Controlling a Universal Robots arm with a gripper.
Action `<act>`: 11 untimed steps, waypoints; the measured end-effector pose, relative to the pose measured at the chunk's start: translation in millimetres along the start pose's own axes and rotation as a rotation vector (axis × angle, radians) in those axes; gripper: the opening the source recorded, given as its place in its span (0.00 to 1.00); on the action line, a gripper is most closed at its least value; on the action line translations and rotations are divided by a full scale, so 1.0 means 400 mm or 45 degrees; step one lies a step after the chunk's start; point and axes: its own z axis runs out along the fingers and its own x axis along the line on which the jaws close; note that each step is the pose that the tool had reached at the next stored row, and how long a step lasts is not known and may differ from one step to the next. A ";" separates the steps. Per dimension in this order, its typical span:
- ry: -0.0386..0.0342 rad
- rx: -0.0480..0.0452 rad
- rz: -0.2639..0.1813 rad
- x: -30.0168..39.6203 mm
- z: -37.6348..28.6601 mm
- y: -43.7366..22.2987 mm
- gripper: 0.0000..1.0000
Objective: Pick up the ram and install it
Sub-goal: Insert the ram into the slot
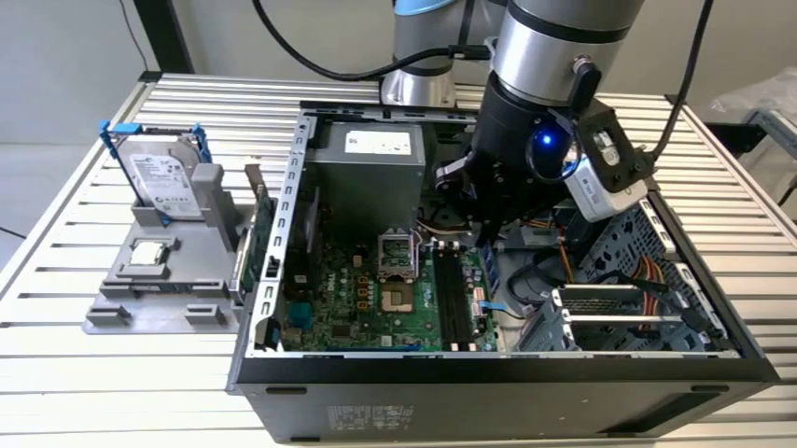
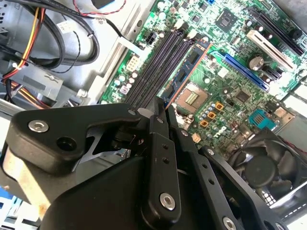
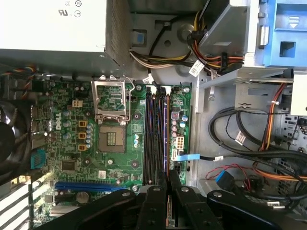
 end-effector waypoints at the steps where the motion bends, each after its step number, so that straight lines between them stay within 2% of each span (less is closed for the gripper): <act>1: 0.0001 0.000 0.000 0.000 0.001 0.000 0.00; 11: 0.0000 0.001 0.000 0.000 0.012 0.000 0.00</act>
